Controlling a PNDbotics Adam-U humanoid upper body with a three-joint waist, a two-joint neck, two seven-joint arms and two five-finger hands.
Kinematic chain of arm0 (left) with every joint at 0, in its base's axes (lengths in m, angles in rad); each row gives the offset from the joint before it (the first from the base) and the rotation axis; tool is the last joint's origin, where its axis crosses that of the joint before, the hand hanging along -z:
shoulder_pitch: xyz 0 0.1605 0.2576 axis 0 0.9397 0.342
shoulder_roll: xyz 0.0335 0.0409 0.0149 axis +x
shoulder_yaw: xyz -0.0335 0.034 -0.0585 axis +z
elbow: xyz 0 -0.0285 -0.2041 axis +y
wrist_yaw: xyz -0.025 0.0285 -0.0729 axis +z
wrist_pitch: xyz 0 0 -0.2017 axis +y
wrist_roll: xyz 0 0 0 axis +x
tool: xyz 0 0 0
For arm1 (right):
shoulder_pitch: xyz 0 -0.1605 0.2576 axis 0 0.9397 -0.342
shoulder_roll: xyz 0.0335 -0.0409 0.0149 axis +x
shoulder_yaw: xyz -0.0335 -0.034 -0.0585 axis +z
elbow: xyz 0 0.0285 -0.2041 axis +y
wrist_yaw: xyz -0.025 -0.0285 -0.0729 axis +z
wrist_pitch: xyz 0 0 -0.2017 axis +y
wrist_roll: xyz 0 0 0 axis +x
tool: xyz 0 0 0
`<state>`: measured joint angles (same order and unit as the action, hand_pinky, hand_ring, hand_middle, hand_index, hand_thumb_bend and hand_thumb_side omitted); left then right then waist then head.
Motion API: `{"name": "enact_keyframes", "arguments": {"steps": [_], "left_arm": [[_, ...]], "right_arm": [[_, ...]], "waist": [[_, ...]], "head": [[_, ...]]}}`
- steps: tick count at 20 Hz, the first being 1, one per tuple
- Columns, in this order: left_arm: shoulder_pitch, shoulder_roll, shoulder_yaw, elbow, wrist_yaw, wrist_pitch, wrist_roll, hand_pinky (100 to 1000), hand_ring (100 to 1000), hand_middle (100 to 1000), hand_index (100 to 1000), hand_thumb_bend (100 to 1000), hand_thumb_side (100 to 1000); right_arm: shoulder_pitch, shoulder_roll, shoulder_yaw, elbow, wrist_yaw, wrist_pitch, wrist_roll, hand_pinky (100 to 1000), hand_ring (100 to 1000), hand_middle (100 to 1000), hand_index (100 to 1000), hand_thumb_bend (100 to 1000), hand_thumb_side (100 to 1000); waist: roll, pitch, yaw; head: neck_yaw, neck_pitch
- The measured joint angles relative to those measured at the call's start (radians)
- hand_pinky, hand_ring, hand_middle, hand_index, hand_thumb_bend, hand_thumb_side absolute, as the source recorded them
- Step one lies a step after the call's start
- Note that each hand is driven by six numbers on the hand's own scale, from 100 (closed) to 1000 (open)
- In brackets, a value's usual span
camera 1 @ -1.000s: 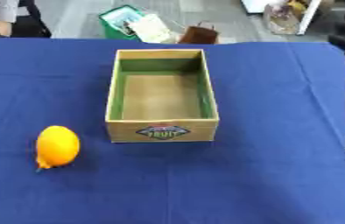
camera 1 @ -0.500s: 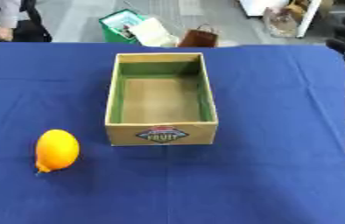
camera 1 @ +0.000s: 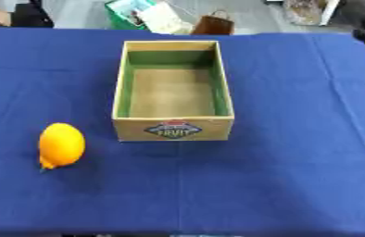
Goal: Pick up objects on the table and place them in the box.
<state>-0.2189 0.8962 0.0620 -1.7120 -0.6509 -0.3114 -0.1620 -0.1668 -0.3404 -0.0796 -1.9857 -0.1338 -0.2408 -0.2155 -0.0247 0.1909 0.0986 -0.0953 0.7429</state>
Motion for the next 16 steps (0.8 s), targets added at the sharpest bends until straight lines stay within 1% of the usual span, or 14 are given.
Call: {"name": "enact_keyframes", "arguments": {"steps": [5, 9, 11, 12, 16], "left_arm": [[-0.041, 0.025, -0.040, 0.002, -0.002, 0.007, -0.054, 630, 666, 710, 896, 618, 1000], [-0.094, 0.048, -0.086, 0.003, -0.003, -0.006, -0.126, 637, 679, 730, 908, 610, 1000], [-0.126, 0.059, -0.111, 0.003, -0.002, -0.015, -0.163, 641, 684, 736, 911, 585, 1000], [-0.142, 0.062, -0.124, 0.005, -0.001, -0.019, -0.181, 647, 693, 745, 923, 554, 1000], [-0.208, 0.062, -0.174, 0.010, 0.015, -0.032, -0.241, 658, 703, 754, 938, 522, 1000]], "right_arm": [[-0.002, 0.000, 0.001, 0.000, 0.000, 0.000, 0.001, 797, 822, 763, 838, 100, 1000], [-0.009, 0.000, 0.006, 0.000, 0.000, 0.001, 0.003, 797, 822, 763, 837, 100, 1000], [-0.009, 0.000, 0.007, 0.000, 0.000, 0.001, 0.004, 798, 822, 763, 837, 100, 1000], [-0.009, 0.000, 0.007, 0.000, 0.000, 0.001, 0.005, 798, 822, 763, 837, 100, 1000], [-0.009, 0.000, 0.012, 0.000, 0.000, 0.001, 0.010, 798, 823, 763, 837, 100, 1000]], "waist": [[-0.006, 0.011, -0.004], [-0.009, 0.012, -0.009], [-0.009, 0.013, -0.012], [-0.009, 0.013, -0.012], [-0.008, 0.012, -0.018]], "head": [[0.014, -0.007], [0.022, -0.018], [0.025, -0.025], [0.027, -0.028], [0.031, -0.036]]}}
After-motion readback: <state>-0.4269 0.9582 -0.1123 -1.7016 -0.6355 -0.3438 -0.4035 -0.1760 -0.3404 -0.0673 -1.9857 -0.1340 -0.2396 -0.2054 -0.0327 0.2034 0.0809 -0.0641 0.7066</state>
